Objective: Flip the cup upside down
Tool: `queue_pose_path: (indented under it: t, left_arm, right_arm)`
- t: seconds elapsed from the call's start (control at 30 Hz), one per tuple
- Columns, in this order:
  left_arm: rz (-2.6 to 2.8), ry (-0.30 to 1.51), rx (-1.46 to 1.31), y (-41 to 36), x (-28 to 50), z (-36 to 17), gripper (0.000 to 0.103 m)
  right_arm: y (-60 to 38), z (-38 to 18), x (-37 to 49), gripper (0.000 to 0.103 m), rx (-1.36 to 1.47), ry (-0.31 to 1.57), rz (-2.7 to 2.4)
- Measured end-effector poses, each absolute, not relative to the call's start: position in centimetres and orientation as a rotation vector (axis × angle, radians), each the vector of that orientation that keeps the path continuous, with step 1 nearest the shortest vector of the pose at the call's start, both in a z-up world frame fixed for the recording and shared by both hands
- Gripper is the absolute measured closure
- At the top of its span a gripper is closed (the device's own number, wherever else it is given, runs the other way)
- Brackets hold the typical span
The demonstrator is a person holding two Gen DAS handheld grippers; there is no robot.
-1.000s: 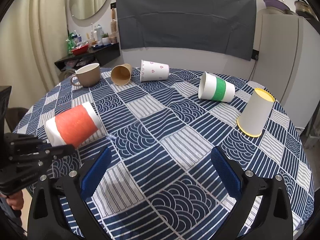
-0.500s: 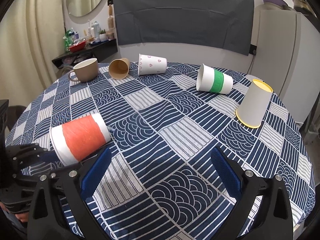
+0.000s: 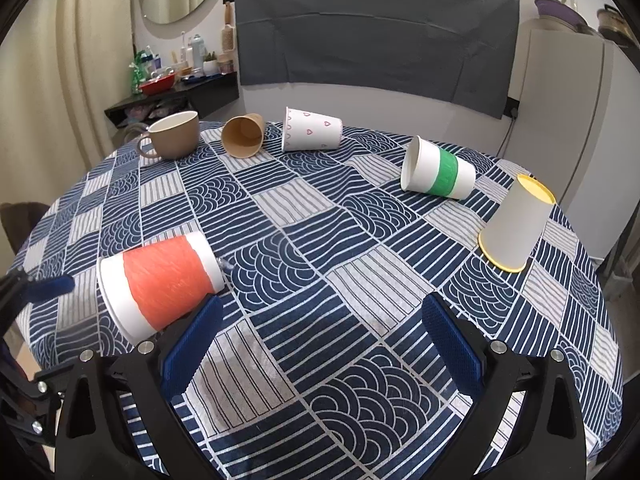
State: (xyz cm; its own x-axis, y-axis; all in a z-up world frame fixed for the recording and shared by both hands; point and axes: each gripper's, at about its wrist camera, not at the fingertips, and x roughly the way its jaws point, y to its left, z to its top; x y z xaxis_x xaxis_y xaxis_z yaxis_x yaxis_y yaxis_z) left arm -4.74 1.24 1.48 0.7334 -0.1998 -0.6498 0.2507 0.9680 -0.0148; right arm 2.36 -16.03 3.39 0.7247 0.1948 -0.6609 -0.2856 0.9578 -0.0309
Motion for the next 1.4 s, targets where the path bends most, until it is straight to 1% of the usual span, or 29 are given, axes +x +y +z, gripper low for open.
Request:
queue_pose_path:
  t: [0.03,0.07,0.3,0.4,0.53,0.67,0.77,0.93,1.03,1.23,1.4]
  left_arm:
    - [-0.233,0.699,0.083,1.7,-4.8,1.5,0.009]
    - [-0.22,0.696,0.093,2.2,-4.9,1.6,0.006]
    - [-0.154,0.696,0.175,4.4,-4.5,0.7,0.006]
    - [-0.162,0.7,0.166,5.5,-3.9,0.1,0.006]
    - [-0.178,0.71,0.152,6.7,-3.2,-0.6,0.006]
    - [-0.195,0.715,0.103,7.6,-2.6,-1.0,0.006]
    - [-0.219,0.709,0.086,8.1,-2.5,-1.2,0.006]
    - [-0.261,0.7,0.071,8.6,-2.2,-1.1,0.006]
    - [-0.258,0.692,0.075,8.6,-1.9,-1.1,0.006]
    - [-0.297,0.687,0.095,8.2,-2.2,-1.1,0.006]
    - [-0.316,0.699,0.047,8.9,-2.0,-1.2,0.006]
  right_arm:
    - [-15.8,3.5,2.4,0.008,-0.14,0.714,0.268]
    - [-15.6,3.7,2.5,0.008,-0.144,0.716,0.271]
    - [-13.5,4.7,3.3,0.008,-0.167,0.737,0.291]
    - [-12.6,5.1,3.7,0.008,-0.16,0.76,0.305]
    - [-11.4,5.6,5.0,0.008,-0.115,0.844,0.337]
    - [-10.3,6.0,5.7,0.008,-0.078,0.889,0.343]
    - [-10.0,5.8,6.6,0.008,-0.008,0.961,0.361]
    - [-9.9,3.6,8.9,0.008,0.208,1.203,0.406]
    - [-10.1,2.7,9.6,0.008,0.344,1.296,0.423]
    - [-9.3,1.8,10.0,0.008,0.477,1.413,0.447]
    - [-9.1,0.3,10.6,0.008,0.549,1.483,0.422]
